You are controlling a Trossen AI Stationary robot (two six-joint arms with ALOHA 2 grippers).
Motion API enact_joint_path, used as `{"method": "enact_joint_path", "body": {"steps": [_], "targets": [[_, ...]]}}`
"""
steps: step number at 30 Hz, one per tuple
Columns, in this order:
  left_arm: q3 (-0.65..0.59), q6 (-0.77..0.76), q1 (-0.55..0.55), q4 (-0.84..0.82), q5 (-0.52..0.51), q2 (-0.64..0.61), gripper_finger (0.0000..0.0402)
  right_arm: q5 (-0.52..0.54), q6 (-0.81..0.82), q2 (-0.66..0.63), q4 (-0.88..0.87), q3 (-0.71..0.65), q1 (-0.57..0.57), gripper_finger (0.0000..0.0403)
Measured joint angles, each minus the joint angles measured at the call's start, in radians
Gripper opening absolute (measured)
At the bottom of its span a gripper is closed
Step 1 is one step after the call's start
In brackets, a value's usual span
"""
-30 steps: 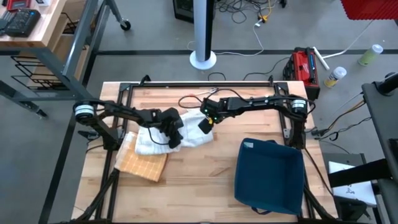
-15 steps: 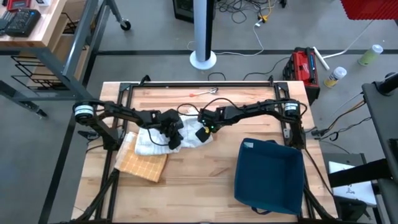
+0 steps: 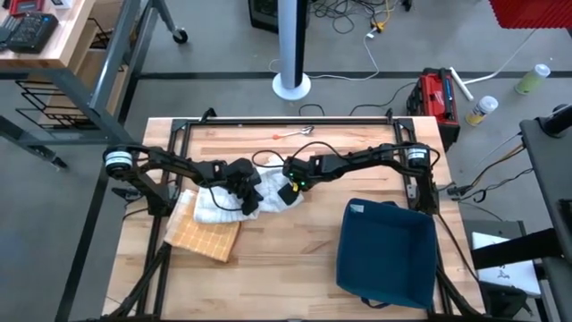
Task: Fold towel
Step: Fold the white towel
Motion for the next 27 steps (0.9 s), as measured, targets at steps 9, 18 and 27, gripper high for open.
{"method": "enact_joint_path", "body": {"steps": [9,18,27], "targets": [[-0.011,-0.002,-0.004,0.05,-0.005,0.001,0.0,-0.088,-0.007,0.062,0.268,-0.01,0.017,0.0212],[-0.015,-0.001,-0.005,0.065,-0.009,0.0,0.0,-0.122,-0.104,0.128,0.414,-0.008,0.024,0.0024],[-0.02,-0.022,-0.005,0.097,-0.049,-0.108,0.0,0.212,-0.273,-0.089,-0.065,0.0,0.047,0.0009]]}}
